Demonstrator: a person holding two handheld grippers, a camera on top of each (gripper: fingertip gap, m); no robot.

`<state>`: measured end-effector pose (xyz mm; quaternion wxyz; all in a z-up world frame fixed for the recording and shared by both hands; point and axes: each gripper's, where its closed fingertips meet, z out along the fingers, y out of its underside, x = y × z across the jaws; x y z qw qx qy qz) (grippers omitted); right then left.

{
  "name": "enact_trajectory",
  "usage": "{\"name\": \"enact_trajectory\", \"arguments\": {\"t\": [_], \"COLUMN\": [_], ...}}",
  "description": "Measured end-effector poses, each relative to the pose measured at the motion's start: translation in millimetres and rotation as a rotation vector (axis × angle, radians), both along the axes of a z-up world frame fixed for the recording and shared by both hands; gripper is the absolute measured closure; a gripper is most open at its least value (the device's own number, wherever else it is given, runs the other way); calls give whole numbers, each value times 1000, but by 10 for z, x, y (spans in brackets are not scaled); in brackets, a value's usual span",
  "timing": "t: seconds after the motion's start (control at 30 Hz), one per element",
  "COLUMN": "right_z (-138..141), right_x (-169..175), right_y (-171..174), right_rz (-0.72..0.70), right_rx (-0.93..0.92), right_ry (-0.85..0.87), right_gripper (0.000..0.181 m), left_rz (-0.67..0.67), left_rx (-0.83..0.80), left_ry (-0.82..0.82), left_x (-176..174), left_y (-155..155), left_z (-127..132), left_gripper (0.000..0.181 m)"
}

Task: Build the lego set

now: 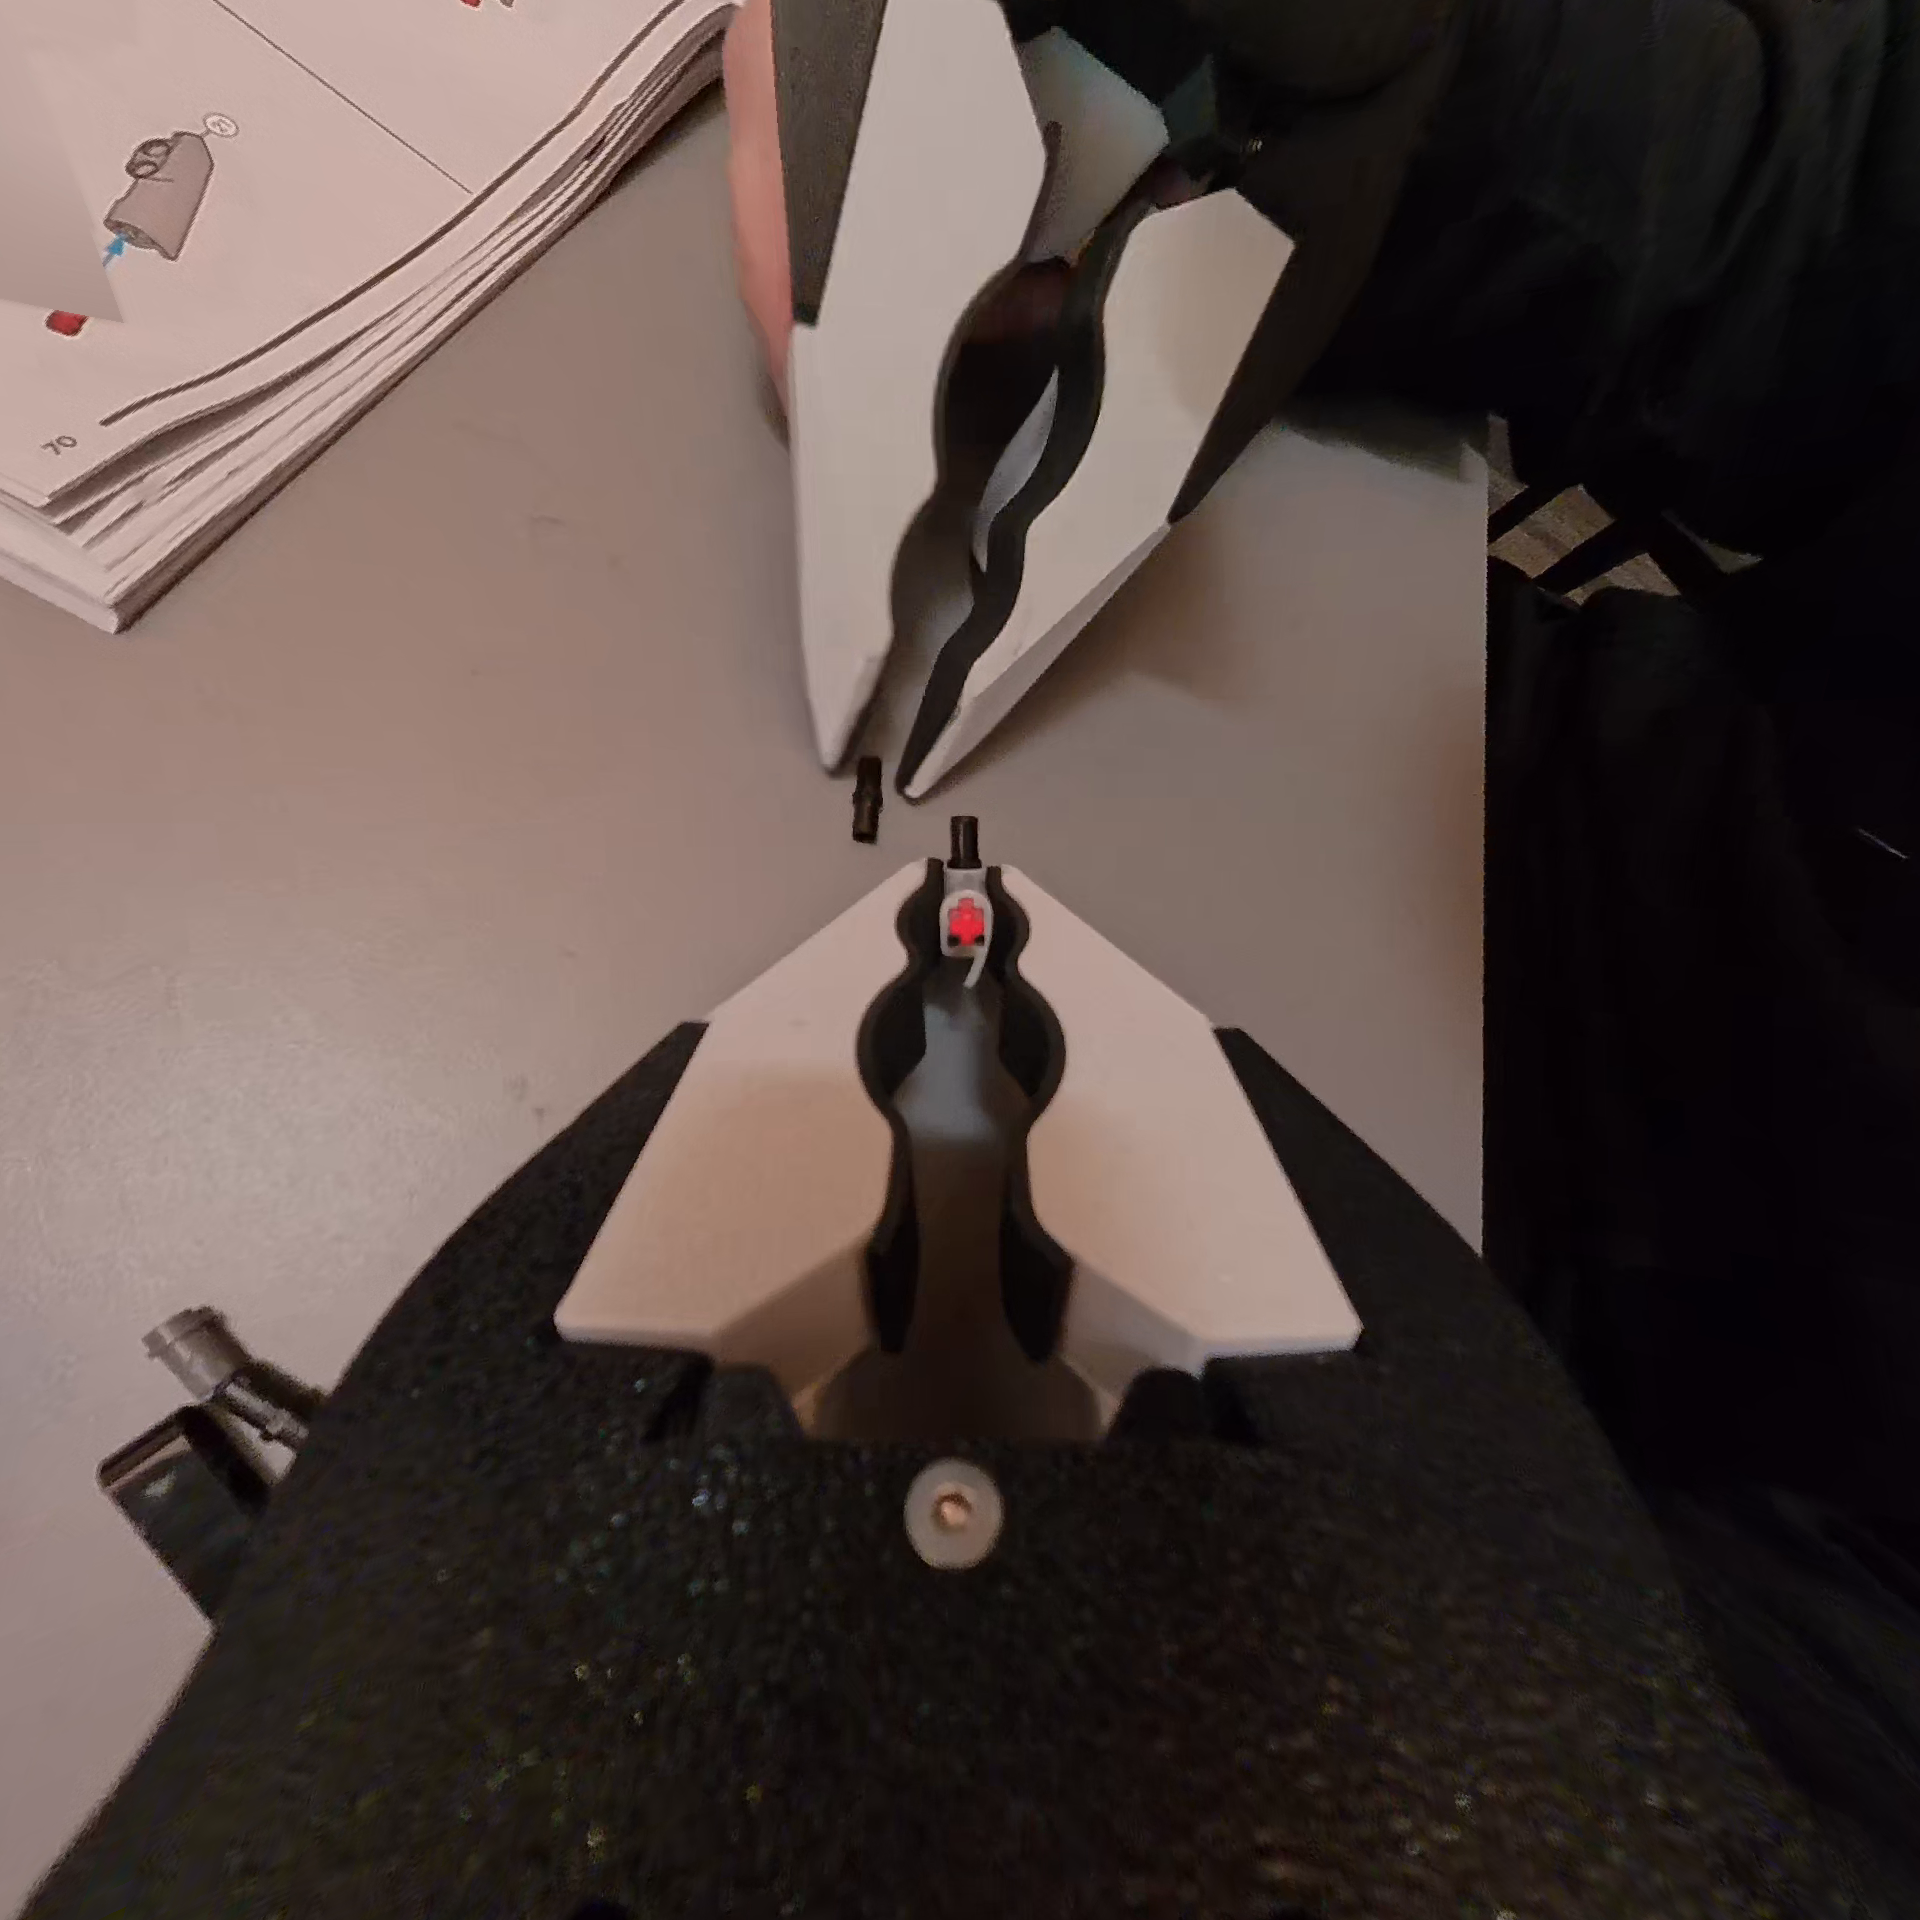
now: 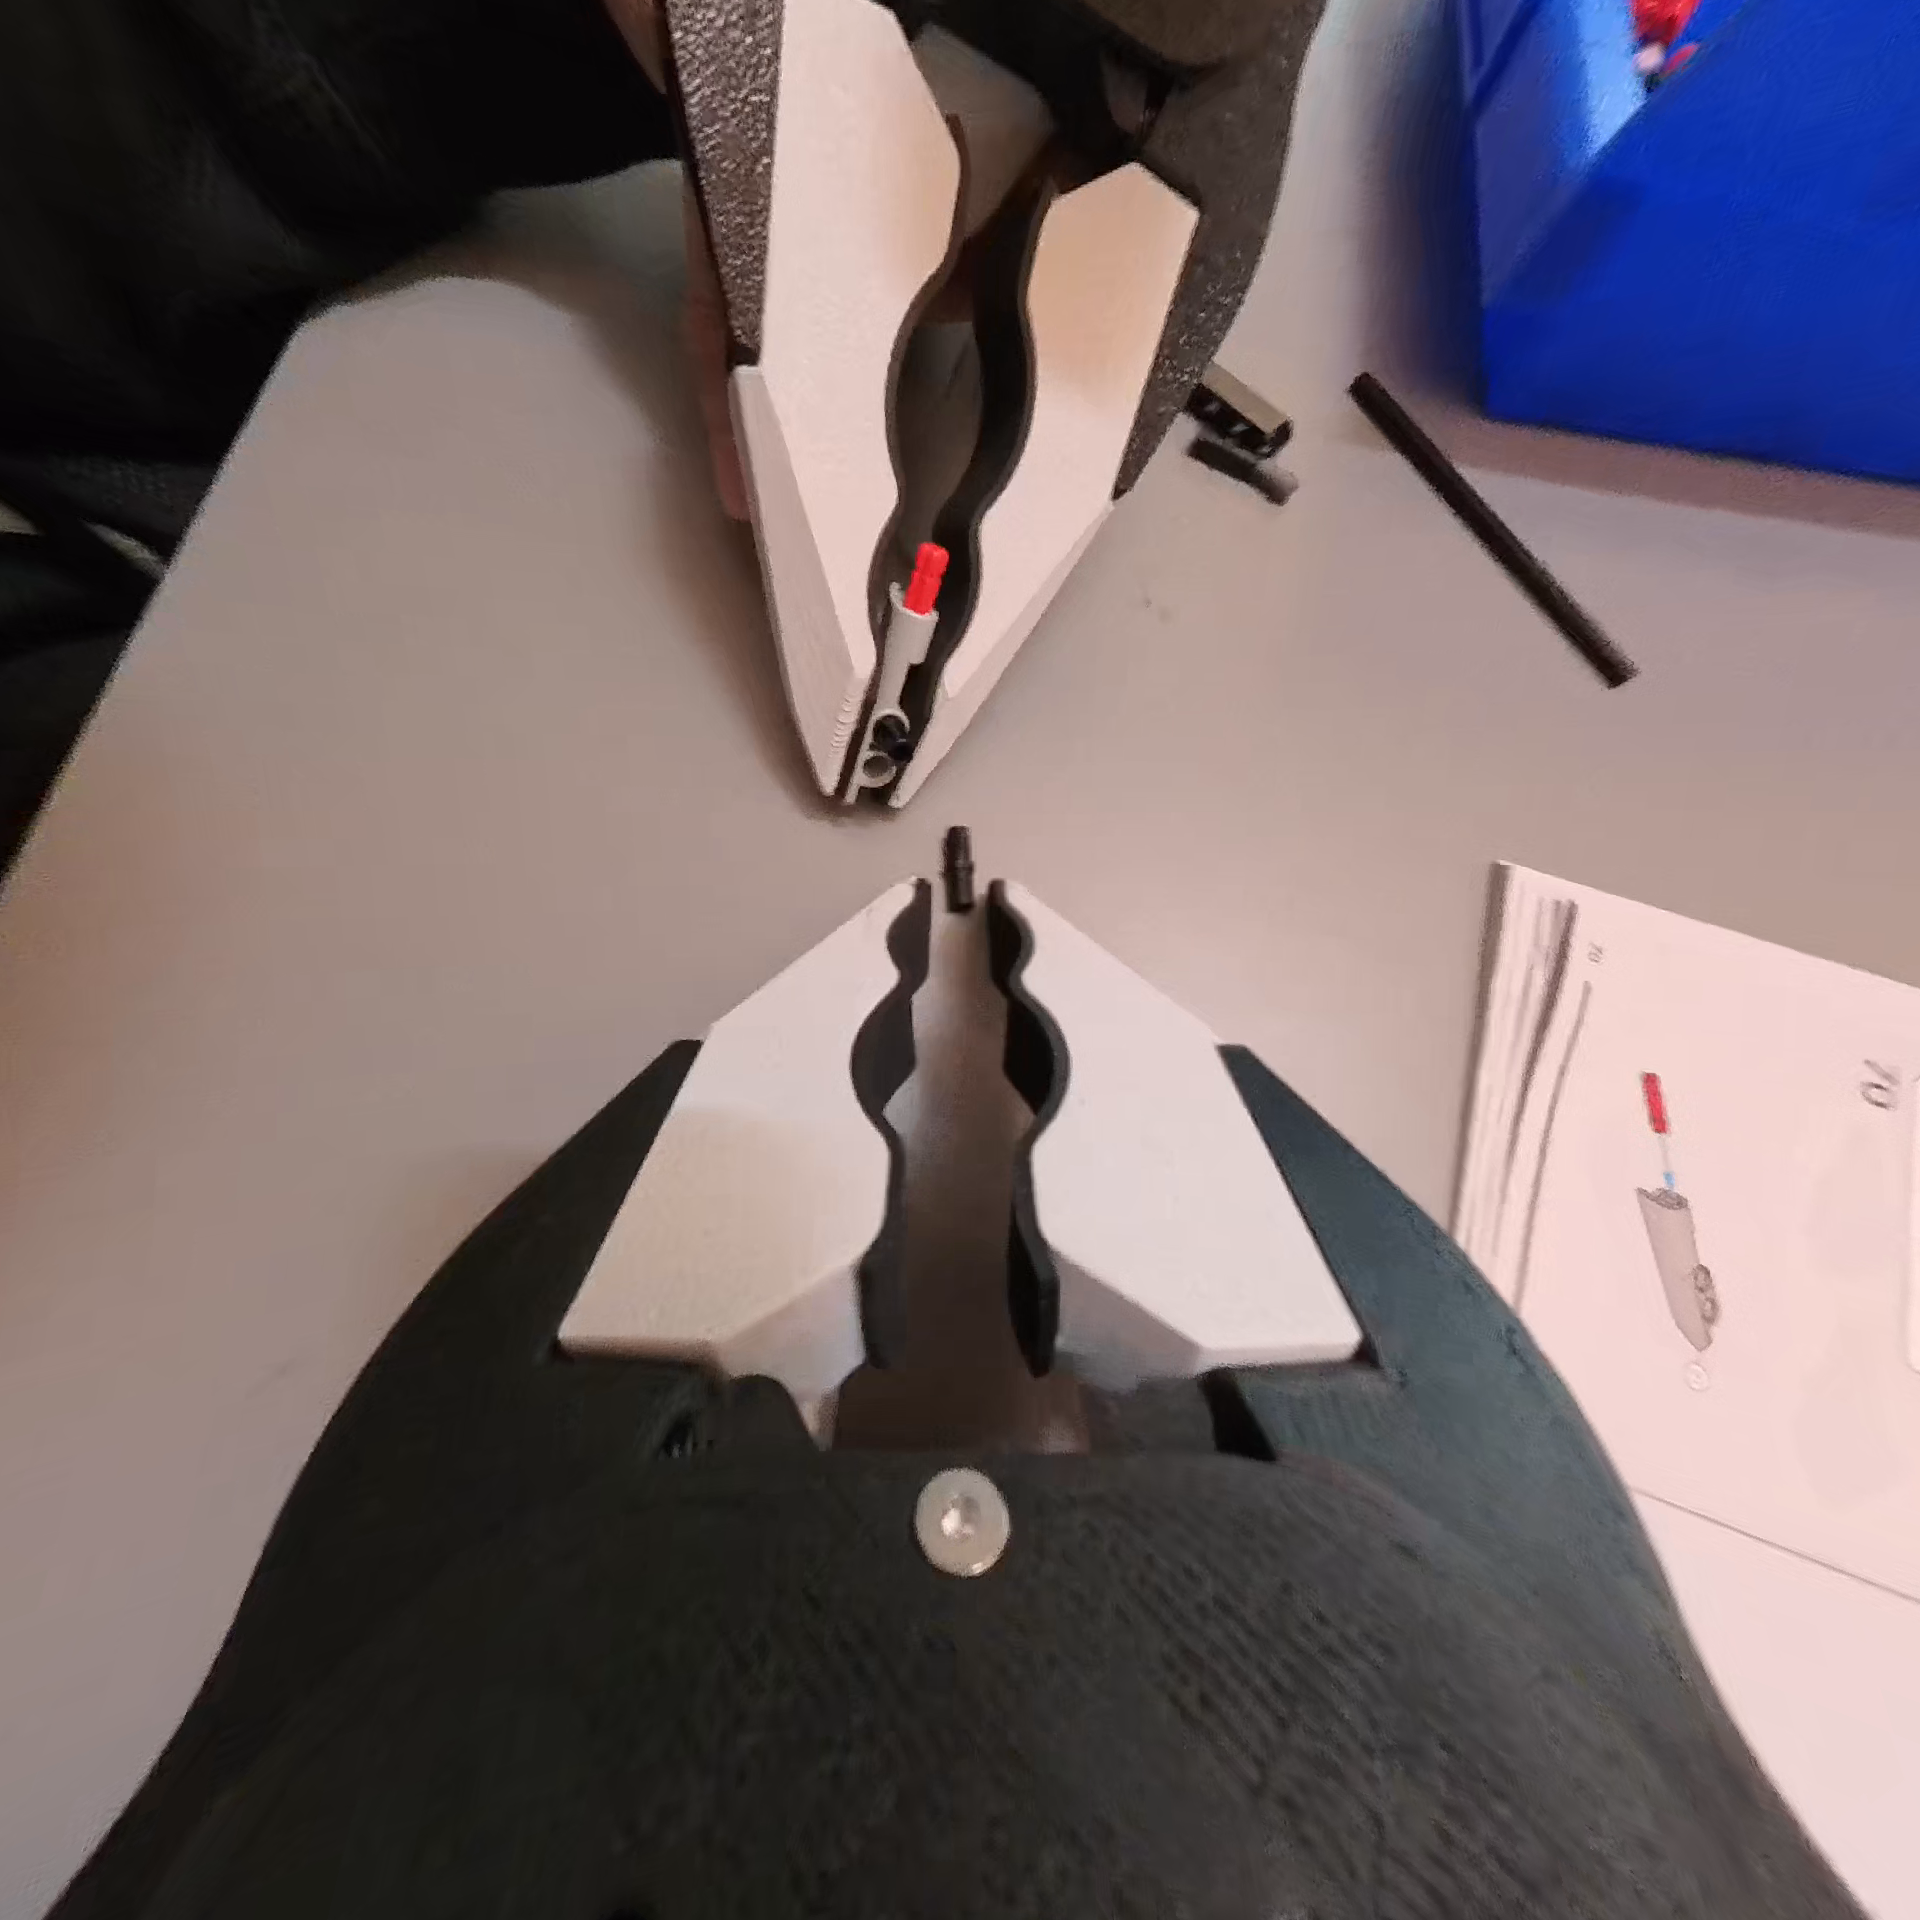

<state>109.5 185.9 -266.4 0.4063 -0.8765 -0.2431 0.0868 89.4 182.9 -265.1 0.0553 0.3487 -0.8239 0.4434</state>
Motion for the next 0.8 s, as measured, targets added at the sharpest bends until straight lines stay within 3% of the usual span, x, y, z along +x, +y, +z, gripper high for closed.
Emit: {"name": "enact_trajectory", "arguments": {"t": [0.37,0.5,0.63,0.73,0.8], "right_z": [-5,11,259,237,244], "right_x": [-2,8,-71,-83,-89], "right_y": [7,17,26,37,30], "right_rz": [21,73,174,202,204], "right_rx": [2,83,288,291,266], "right_ry": [5,-118,-318,-450,-438], "right_gripper": [178,178,178,178,178], "left_rz": [1,18,29,35,34], "left_rx": [2,10,6,1,2], "left_ry": [-2,-6,3,12,11], "left_x": [1,21,23,24,23], "left_y": [2,29,46,51,51], "left_z": [0,-5,-6,-6,-6], "left_gripper": [176,176,177,177,177]}}
